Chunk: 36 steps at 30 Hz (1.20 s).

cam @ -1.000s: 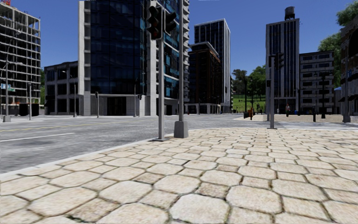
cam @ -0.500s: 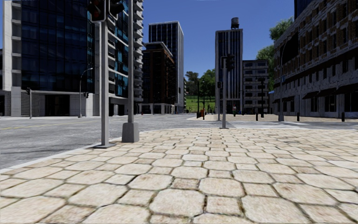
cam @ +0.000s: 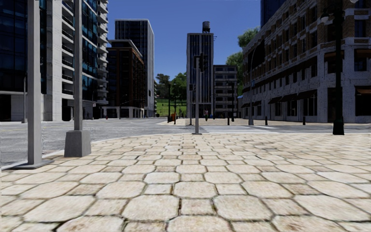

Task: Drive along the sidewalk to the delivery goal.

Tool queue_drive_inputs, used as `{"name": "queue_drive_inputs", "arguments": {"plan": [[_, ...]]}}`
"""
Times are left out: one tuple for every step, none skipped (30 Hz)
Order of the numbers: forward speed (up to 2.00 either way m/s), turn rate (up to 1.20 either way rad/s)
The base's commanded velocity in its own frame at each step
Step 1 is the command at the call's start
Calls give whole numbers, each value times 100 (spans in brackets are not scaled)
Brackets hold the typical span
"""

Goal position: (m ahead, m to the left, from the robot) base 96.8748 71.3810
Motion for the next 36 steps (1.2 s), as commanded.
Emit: {"name": "queue_drive_inputs", "arguments": {"plan": [[161, -30], [163, -30], [163, -30], [165, -30], [167, -32], [171, -34], [171, -34], [172, -34], [175, -34], [183, -34], [183, -34], [191, -34], [193, -34], [194, -34], [200, -34], [200, -34], [200, -34], [200, -34], [200, -34], [200, -34], [200, -34], [200, -34], [200, -34], [200, -34], [200, -34], [200, -34], [200, -34], [200, -34], [200, -35], [200, -37], [200, -37], [200, -42], [200, -43], [200, -44], [200, -44], [200, -44]]}}
